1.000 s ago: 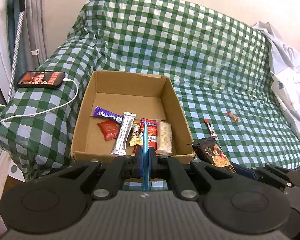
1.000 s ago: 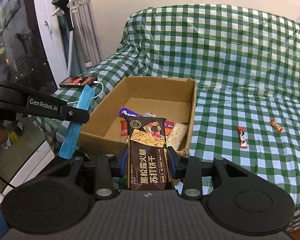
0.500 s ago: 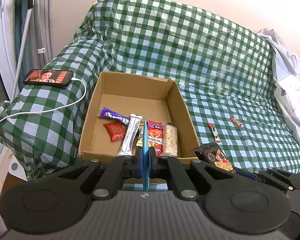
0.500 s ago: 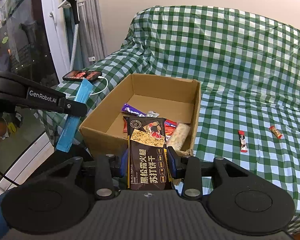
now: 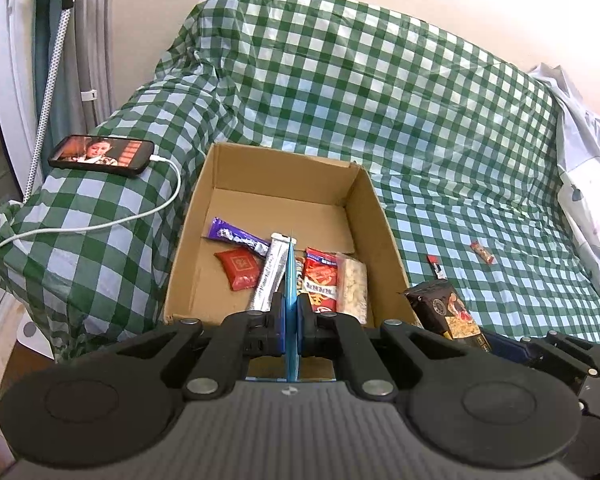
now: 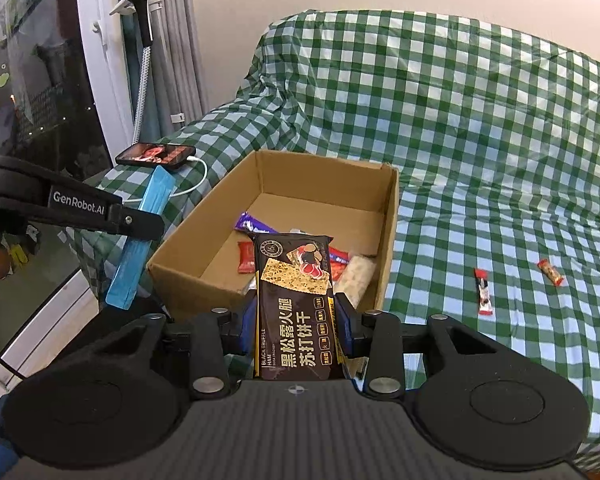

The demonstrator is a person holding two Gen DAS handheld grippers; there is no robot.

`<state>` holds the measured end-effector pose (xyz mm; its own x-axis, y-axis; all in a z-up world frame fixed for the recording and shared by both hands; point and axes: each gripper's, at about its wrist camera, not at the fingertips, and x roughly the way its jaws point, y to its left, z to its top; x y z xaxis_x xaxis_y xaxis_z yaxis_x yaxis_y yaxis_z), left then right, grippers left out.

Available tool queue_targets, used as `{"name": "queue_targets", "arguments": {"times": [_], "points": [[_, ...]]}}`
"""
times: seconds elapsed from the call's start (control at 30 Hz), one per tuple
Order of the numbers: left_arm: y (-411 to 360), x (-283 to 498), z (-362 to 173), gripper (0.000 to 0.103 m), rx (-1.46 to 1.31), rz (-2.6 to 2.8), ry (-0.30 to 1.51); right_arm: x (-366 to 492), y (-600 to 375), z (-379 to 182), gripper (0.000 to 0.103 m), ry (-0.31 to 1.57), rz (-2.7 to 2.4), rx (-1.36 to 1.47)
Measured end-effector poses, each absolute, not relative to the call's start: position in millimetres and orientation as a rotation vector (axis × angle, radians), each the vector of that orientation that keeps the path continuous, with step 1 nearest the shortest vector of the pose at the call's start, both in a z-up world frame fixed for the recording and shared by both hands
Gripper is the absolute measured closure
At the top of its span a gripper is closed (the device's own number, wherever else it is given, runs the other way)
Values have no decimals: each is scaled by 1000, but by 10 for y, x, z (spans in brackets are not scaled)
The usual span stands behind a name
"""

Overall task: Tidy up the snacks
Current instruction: 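Lower both held snacks into the box and open both tools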

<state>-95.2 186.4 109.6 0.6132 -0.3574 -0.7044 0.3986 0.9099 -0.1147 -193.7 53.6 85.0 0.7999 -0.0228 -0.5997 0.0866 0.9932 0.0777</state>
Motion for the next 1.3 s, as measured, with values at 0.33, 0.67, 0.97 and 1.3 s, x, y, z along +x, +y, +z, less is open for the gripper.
{"name": "queue_targets", "arguments": {"times": [0.33, 0.67, 0.97, 1.3], "points": [[1793, -541, 1121, 98, 46, -401, 778, -1596, 462, 845, 62, 649, -33, 97], [1619, 26, 996, 98, 69, -365, 810, -1035, 189, 762, 62, 662, -28, 137], [1395, 456, 741, 98, 95, -354, 860, -562, 46, 551, 62, 704, -29, 203], [1271, 804, 432, 98, 123, -340, 911, -174, -100, 270, 62, 763, -53, 235]]}}
